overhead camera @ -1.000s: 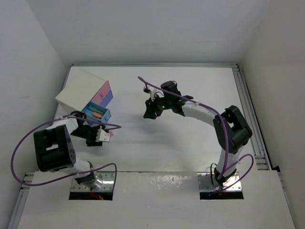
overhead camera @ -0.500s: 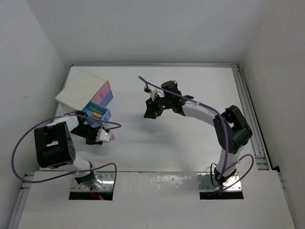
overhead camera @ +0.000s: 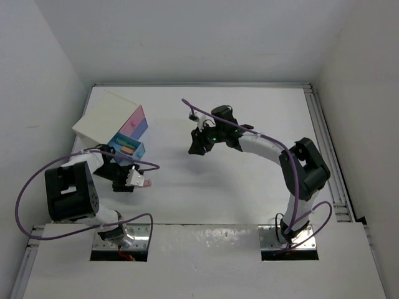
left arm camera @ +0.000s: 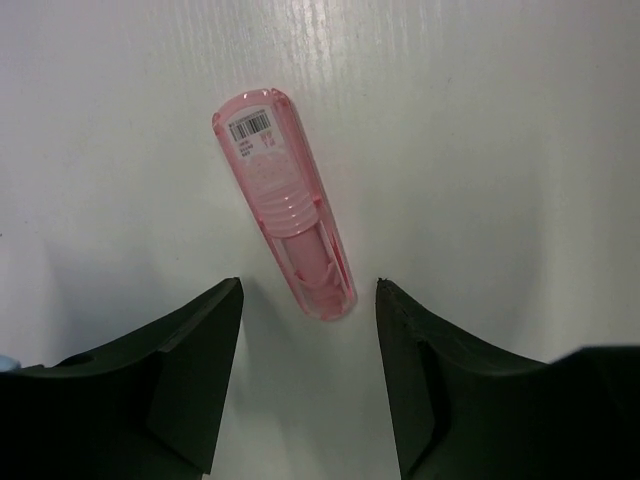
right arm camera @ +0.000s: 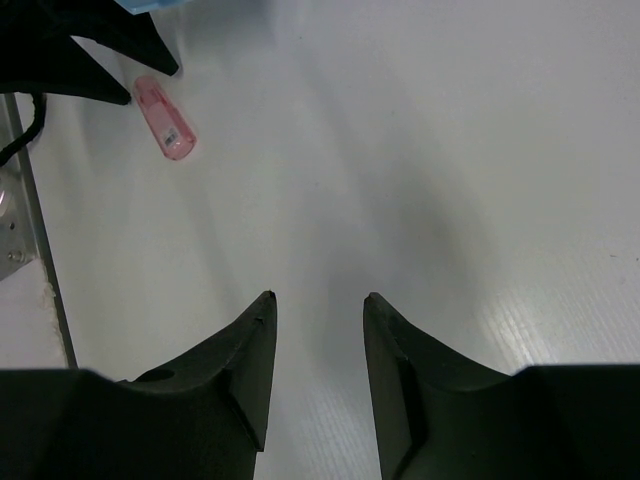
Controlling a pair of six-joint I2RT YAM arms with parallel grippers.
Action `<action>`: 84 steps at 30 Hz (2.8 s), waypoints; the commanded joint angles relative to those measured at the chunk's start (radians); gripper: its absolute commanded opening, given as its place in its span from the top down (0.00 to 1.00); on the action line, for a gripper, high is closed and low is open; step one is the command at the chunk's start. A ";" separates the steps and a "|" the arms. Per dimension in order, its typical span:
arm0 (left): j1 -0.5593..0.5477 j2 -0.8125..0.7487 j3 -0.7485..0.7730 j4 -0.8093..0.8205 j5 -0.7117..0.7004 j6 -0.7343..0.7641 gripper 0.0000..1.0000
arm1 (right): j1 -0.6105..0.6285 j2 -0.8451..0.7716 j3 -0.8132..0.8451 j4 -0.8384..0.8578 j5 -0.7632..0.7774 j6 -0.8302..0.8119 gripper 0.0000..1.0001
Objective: Sort the stationery into containers
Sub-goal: Pick up the stationery from the center of the board, then place the stationery in the drawer.
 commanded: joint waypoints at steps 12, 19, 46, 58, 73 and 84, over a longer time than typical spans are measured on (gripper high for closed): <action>-0.140 0.058 0.046 -0.021 -0.057 -0.056 0.52 | -0.006 -0.041 -0.001 0.024 -0.009 0.010 0.60; -0.179 0.069 0.027 -0.021 -0.118 -0.081 0.55 | -0.007 -0.046 0.001 0.019 -0.013 0.013 0.60; -0.024 -0.229 0.372 -0.321 0.300 -0.154 1.00 | -0.003 -0.123 -0.017 -0.036 -0.010 0.010 0.64; 0.022 0.018 0.731 -0.421 0.305 -0.084 1.00 | -0.010 -0.135 -0.028 -0.040 0.002 0.004 0.64; 0.044 0.084 0.759 -0.409 0.277 -0.100 0.52 | -0.018 -0.113 0.009 -0.057 0.010 0.017 0.63; 0.133 -0.016 0.765 0.241 0.381 -1.130 0.34 | -0.014 -0.035 0.144 0.084 0.001 0.232 0.64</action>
